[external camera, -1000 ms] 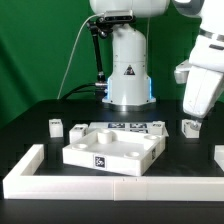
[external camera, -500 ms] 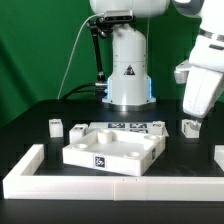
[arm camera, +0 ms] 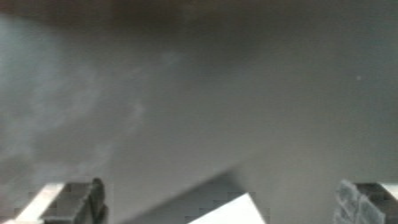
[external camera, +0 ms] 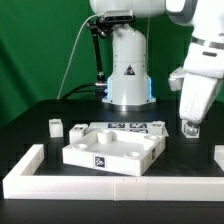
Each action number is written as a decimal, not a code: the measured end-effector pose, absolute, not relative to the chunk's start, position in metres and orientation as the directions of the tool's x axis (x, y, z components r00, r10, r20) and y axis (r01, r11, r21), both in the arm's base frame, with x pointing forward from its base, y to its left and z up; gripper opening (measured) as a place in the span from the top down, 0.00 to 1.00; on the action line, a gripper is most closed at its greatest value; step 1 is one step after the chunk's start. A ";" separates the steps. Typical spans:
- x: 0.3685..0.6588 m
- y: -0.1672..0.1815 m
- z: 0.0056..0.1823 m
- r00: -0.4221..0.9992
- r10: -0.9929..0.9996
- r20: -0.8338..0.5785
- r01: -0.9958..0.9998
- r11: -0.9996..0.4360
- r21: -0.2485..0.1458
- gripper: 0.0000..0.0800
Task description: Assemble one leg
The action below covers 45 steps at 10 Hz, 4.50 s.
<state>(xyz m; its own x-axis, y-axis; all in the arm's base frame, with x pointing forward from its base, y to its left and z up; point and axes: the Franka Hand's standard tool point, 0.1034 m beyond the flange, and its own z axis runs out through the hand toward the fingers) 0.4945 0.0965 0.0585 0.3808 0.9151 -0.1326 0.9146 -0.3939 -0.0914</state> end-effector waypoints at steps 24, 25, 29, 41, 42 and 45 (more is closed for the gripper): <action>0.423 -0.021 0.016 0.364 0.931 0.015 0.929 -0.365 0.061 0.19; 0.419 -0.020 0.009 0.370 0.929 0.013 0.928 -0.370 0.047 0.19; 0.417 -0.018 0.006 0.367 0.930 0.010 0.929 -0.367 0.039 0.22; 0.417 -0.019 0.006 0.342 0.940 0.008 0.939 -0.342 0.038 0.94; 0.417 -0.018 0.006 0.303 0.953 0.006 0.952 -0.303 0.039 0.94; 0.423 -0.013 0.007 0.065 0.998 -0.007 0.997 -0.065 0.048 0.93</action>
Offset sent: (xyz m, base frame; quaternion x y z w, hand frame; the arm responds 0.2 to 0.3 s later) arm -0.0084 -0.0348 0.0053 -0.0180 0.0320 -0.0596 0.9975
